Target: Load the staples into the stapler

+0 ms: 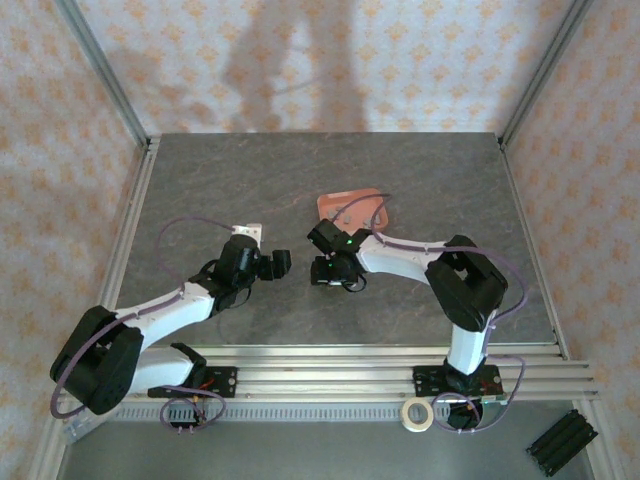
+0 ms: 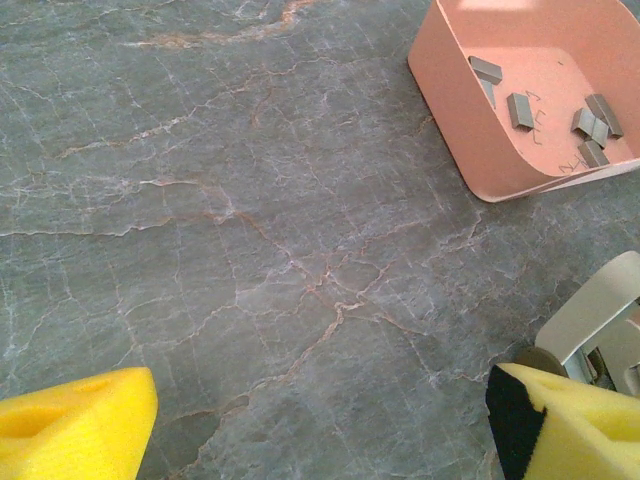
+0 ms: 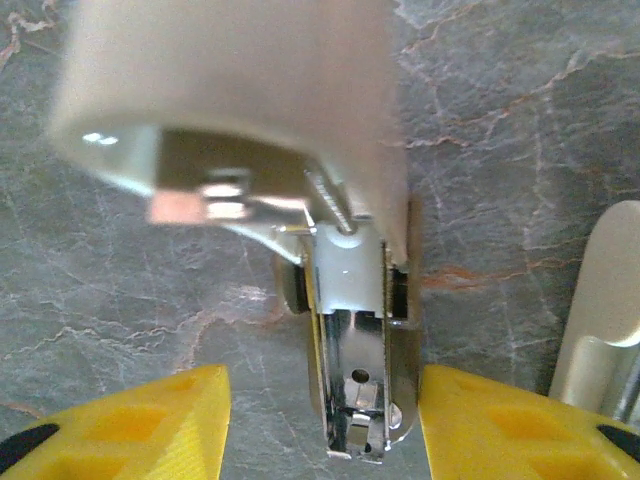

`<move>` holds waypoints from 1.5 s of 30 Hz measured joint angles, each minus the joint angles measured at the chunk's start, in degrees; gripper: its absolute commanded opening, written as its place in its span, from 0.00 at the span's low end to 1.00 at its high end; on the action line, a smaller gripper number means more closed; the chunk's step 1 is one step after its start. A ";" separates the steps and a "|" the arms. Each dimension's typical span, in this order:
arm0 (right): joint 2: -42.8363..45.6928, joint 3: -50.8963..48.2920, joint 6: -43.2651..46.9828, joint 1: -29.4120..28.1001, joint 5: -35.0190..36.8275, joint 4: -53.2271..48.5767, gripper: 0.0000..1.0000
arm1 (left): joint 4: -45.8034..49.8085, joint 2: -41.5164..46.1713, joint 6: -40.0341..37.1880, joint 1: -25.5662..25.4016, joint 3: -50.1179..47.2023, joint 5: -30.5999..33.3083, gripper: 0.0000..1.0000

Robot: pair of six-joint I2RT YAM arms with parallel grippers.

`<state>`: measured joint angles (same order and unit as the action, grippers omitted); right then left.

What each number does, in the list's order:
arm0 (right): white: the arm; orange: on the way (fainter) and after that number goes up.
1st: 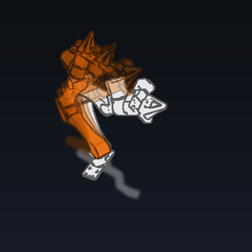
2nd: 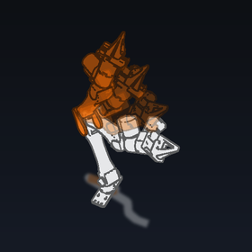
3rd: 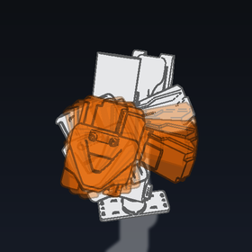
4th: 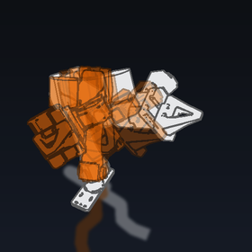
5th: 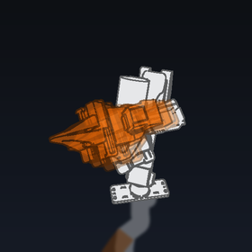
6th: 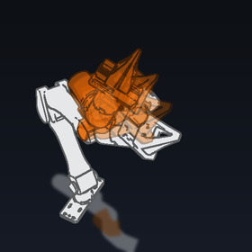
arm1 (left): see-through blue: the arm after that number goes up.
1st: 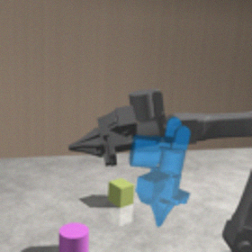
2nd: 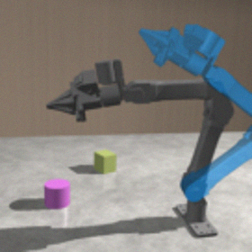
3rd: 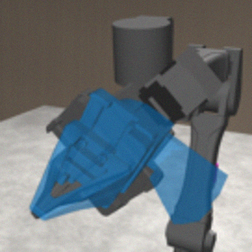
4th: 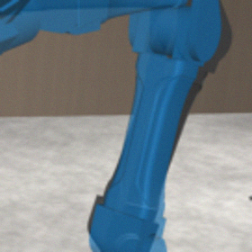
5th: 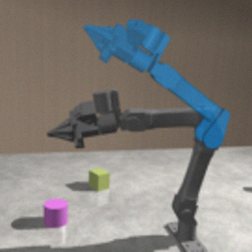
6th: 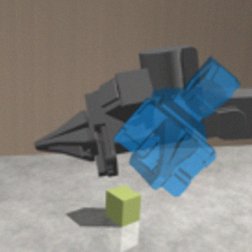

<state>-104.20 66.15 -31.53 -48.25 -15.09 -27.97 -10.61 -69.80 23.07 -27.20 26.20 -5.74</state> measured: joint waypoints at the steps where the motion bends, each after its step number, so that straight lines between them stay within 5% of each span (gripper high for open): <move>1: 0.00 0.00 0.00 0.00 -0.22 0.15 0.50 | -0.07 0.00 0.00 0.00 0.00 -0.02 0.87; 22: 1.01 0.09 0.02 0.02 -1.62 0.87 0.57 | -0.31 0.07 -0.15 0.00 0.00 -1.07 0.87; 38: 17.53 1.53 1.55 0.33 3.41 -5.46 0.58 | 0.96 5.62 0.07 0.00 0.00 -1.01 0.86; 45: 19.50 2.91 2.19 4.94 3.58 -8.90 0.58 | 3.96 12.63 -0.09 0.00 -0.04 0.72 0.86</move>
<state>-84.71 69.06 -29.34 -43.31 -11.51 -36.86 -6.66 -57.17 22.98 -27.20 26.15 -5.02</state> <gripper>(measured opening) 0.578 0.862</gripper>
